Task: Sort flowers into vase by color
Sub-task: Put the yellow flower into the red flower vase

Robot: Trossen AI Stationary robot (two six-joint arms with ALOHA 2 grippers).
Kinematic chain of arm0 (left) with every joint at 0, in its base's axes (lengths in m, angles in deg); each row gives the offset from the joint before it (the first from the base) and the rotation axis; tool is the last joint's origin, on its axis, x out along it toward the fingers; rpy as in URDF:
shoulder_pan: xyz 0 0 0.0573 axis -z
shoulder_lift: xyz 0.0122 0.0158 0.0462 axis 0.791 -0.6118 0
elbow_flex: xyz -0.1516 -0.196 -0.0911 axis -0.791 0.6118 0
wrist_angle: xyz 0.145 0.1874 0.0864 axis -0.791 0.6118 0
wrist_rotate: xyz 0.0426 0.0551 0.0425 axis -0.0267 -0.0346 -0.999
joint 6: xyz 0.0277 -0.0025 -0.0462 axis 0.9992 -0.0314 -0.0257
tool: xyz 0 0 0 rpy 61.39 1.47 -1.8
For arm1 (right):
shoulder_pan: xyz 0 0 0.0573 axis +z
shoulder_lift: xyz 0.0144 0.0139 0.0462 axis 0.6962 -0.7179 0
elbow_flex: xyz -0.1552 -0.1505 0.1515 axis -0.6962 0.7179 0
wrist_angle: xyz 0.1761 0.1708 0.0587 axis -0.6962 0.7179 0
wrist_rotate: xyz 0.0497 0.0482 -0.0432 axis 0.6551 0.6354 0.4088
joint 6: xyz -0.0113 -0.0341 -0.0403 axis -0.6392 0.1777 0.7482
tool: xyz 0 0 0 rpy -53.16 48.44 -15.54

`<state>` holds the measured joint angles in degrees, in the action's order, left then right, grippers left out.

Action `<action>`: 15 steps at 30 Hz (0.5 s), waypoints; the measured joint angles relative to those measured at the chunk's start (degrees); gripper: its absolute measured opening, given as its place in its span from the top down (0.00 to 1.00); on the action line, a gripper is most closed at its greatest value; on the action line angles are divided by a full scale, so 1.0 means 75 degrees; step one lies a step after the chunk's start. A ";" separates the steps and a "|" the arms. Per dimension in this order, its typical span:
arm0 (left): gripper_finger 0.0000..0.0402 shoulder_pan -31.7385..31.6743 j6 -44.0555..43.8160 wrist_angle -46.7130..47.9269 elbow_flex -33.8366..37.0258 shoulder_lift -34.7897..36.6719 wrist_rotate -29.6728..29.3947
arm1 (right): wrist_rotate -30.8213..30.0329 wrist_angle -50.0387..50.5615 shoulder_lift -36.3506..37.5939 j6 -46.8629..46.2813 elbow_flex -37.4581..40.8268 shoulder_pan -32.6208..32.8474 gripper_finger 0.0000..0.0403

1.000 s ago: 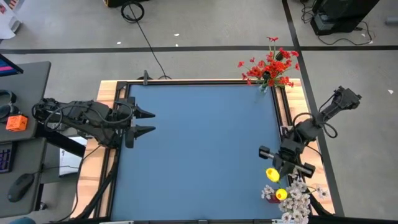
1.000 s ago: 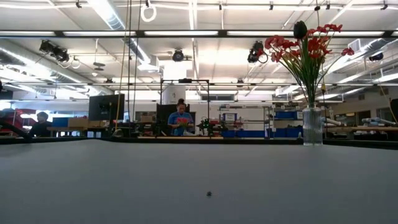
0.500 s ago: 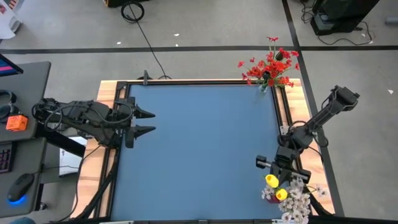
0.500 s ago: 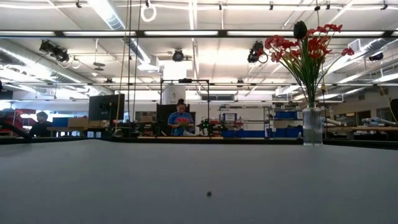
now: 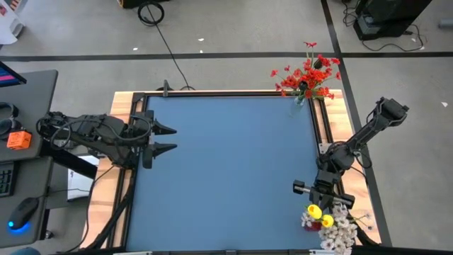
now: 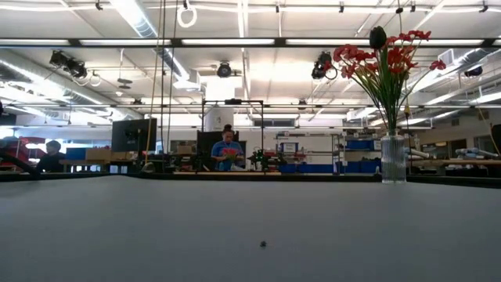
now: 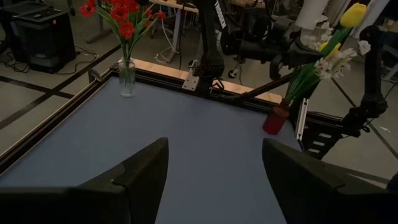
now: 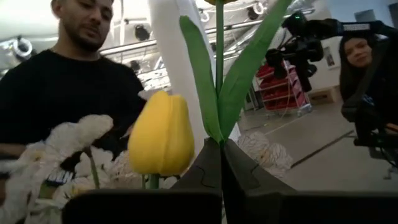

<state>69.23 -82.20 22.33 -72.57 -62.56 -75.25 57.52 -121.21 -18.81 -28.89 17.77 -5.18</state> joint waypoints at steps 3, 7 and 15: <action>0.34 0.0000 0.0001 -0.0002 0.0000 0.0000 0.0001 | 0.0196 -0.0005 0.0002 0.0260 0.0015 0.0000 1.00; 0.34 0.0000 0.0001 0.0001 0.0000 0.0000 0.0000 | 0.0474 0.0001 0.0000 0.0729 0.0018 0.0003 1.00; 0.34 0.0000 0.0002 -0.0002 0.0000 0.0000 0.0000 | 0.0955 0.0350 -0.0023 0.1387 0.0018 0.0003 0.97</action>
<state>69.23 -82.18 22.31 -72.57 -62.56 -75.25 64.68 -118.58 -18.99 -18.49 17.90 -5.16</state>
